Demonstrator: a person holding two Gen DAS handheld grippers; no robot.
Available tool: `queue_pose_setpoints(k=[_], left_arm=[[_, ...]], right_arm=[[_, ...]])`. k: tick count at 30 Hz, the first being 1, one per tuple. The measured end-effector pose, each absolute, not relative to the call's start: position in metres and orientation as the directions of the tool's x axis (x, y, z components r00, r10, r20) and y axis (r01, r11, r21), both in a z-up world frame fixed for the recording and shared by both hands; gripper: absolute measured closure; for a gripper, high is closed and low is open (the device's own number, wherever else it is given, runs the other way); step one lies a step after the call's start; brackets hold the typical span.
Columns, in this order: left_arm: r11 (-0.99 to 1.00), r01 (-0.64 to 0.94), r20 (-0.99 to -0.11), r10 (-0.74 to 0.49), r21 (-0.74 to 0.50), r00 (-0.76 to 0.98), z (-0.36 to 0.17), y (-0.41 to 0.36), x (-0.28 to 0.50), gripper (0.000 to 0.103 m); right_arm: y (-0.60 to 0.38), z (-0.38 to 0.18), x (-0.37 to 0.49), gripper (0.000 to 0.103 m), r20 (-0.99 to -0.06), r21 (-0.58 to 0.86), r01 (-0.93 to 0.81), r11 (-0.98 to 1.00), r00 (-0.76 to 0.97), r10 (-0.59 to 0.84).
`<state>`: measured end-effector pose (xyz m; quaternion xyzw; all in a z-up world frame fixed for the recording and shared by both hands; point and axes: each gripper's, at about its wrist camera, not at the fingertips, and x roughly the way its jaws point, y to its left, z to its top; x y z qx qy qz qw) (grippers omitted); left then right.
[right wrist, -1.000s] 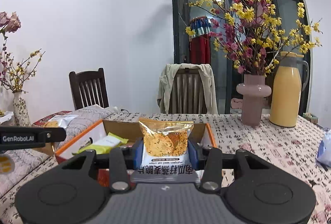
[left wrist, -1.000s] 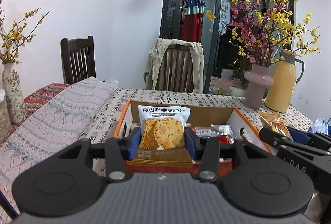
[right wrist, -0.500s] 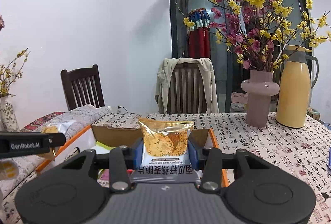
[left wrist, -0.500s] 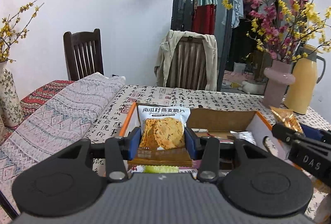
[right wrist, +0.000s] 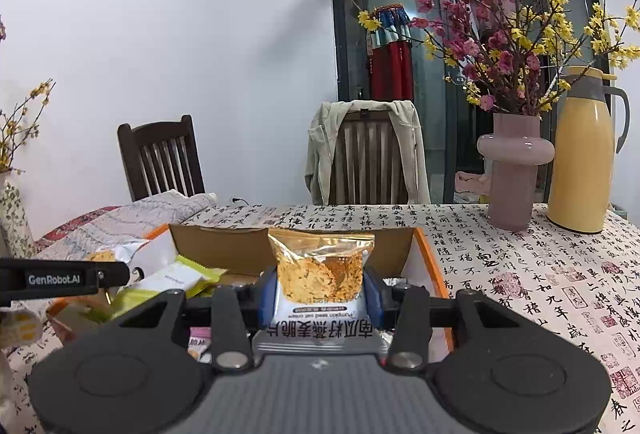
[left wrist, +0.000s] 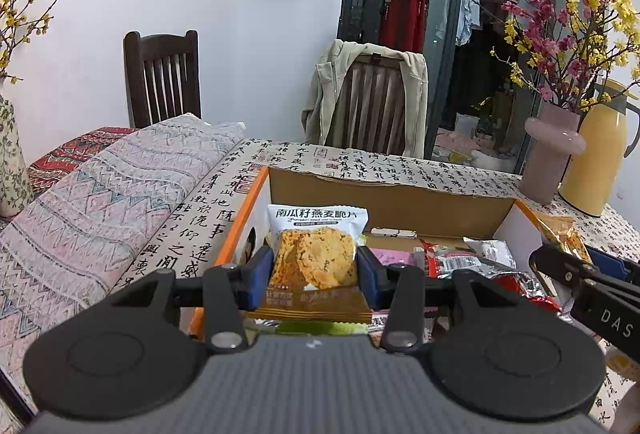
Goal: Organize snacks
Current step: 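Carry both oat crisp packets into the box and open both tools to release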
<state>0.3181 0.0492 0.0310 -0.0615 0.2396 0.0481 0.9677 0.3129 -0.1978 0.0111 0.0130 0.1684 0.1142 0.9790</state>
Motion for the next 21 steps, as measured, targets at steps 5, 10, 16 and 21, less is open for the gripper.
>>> queue_pose_setpoints(k=[5,10,16,21], left_arm=[[0.989,-0.125,-0.461,0.072,-0.085,0.884,0.03,0.046,0.315,0.056],[0.988,-0.127,-0.437,0.077,-0.087,0.896,0.032,0.045,0.311,0.048],[0.981,-0.157,-0.385,0.103,-0.111,0.917,0.038,0.048,0.301,0.0],[0.981,-0.151,-0.379,0.093,-0.126,0.921,0.041,0.049,0.296,0.0]], right_arm=[[-0.198,0.009,0.315,0.059,-0.34,0.061,-0.212,0.975,0.914,0.22],[-0.197,0.008,0.313,0.051,-0.344,0.052,-0.212,0.976,0.914,0.216],[-0.202,0.014,0.305,0.0,-0.327,0.082,-0.209,0.974,0.918,0.225],[-0.203,0.015,0.303,0.0,-0.347,0.106,-0.207,0.973,0.909,0.231]])
